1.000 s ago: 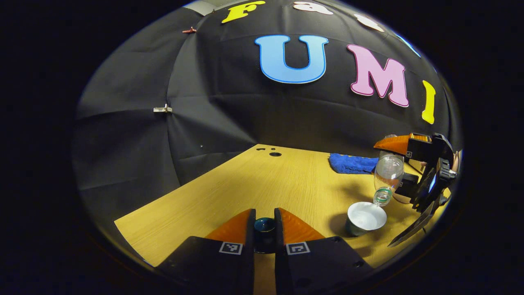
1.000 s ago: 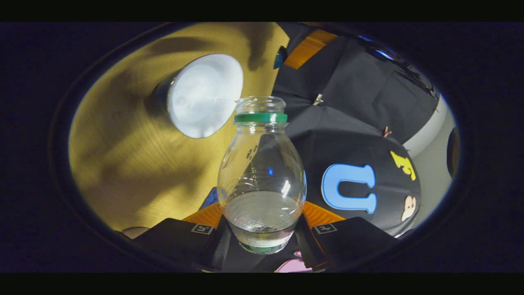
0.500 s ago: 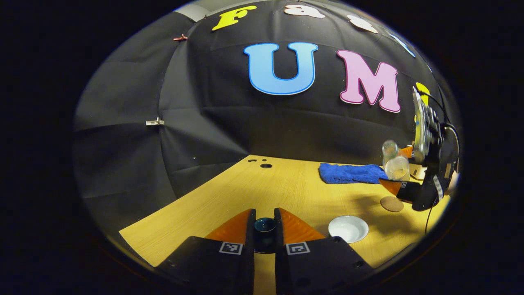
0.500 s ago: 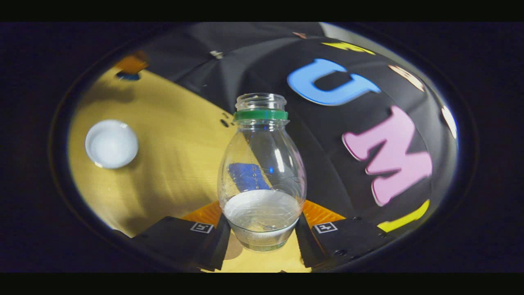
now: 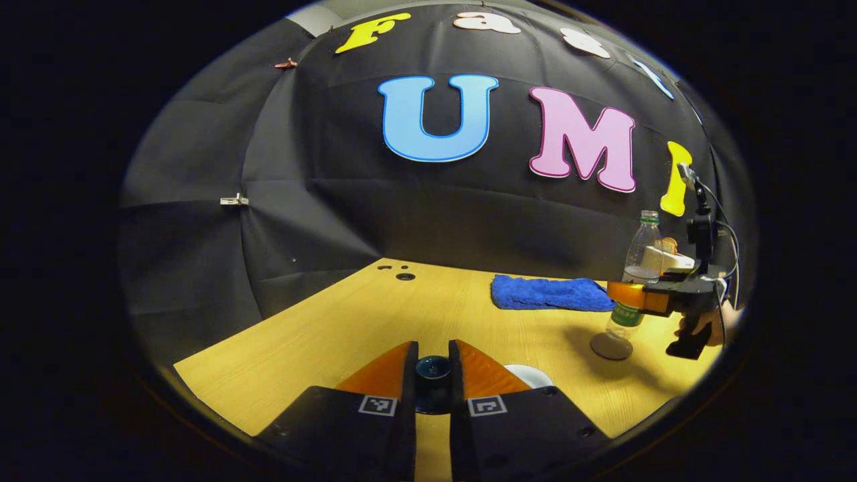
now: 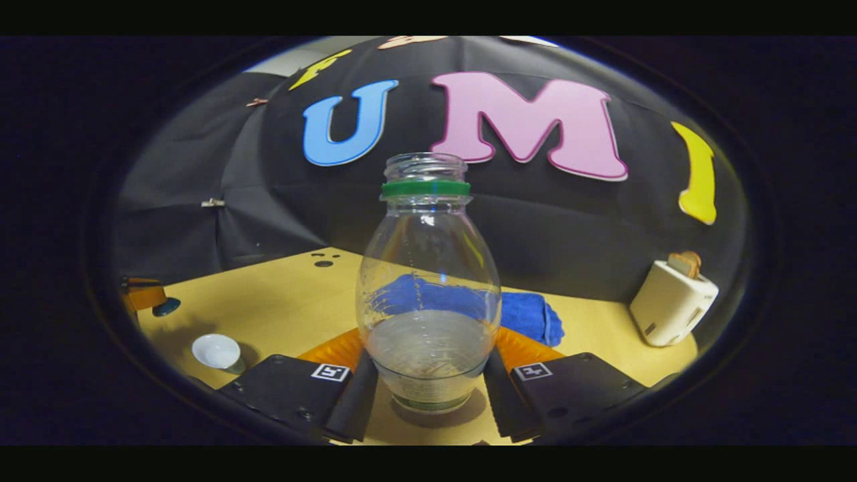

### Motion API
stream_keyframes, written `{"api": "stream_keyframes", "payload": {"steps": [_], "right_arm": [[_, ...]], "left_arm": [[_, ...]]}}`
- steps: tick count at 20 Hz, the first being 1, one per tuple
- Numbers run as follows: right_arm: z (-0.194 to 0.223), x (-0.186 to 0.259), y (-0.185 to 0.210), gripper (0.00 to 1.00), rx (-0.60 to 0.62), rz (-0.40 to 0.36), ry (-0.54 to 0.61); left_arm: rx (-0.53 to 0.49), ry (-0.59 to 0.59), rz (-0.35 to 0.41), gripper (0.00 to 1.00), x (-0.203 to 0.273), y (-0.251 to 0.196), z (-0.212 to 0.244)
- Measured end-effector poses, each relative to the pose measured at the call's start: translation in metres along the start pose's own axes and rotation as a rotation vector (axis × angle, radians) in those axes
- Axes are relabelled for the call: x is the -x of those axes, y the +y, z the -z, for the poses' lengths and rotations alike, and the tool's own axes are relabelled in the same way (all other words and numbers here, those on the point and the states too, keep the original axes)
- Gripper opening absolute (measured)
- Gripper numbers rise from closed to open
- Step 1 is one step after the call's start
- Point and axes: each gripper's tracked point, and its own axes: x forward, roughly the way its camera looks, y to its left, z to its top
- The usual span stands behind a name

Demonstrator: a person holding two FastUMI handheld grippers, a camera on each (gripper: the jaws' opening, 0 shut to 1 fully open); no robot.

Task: Open the teacup lid with one hand, grasp the water bottle and pour water into the teacup with the other hand; after pouring, place the water bottle on the coaster and then close the teacup lid.

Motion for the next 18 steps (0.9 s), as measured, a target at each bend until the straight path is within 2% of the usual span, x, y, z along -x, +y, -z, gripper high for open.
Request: {"api": "stream_keyframes", "payload": {"steps": [5,13,14,15,17,18], "right_arm": [[0.014,-0.011,-0.016,0.75,-0.016,0.061,-0.009],[0.027,-0.013,-0.018,0.8,-0.03,0.085,0.015],[0.029,-0.012,-0.019,0.77,-0.025,0.088,0.022],[0.031,-0.01,-0.019,0.83,-0.019,0.086,0.027],[0.03,-0.007,-0.019,1.0,-0.005,0.092,0.027],[0.028,-0.006,-0.02,1.0,0.001,0.095,0.026]], "left_arm": [[0.001,0.013,0.008,0.24,0.001,-0.004,0.007],[0.008,0.02,0.011,0.24,-0.001,-0.008,0.009],[0.008,0.019,0.011,0.24,-0.001,-0.009,0.009],[0.007,0.018,0.012,0.24,0.0,-0.009,0.008],[0.006,0.015,0.012,0.24,0.0,-0.01,0.007],[0.006,0.014,0.013,0.24,0.0,-0.011,0.006]]}}
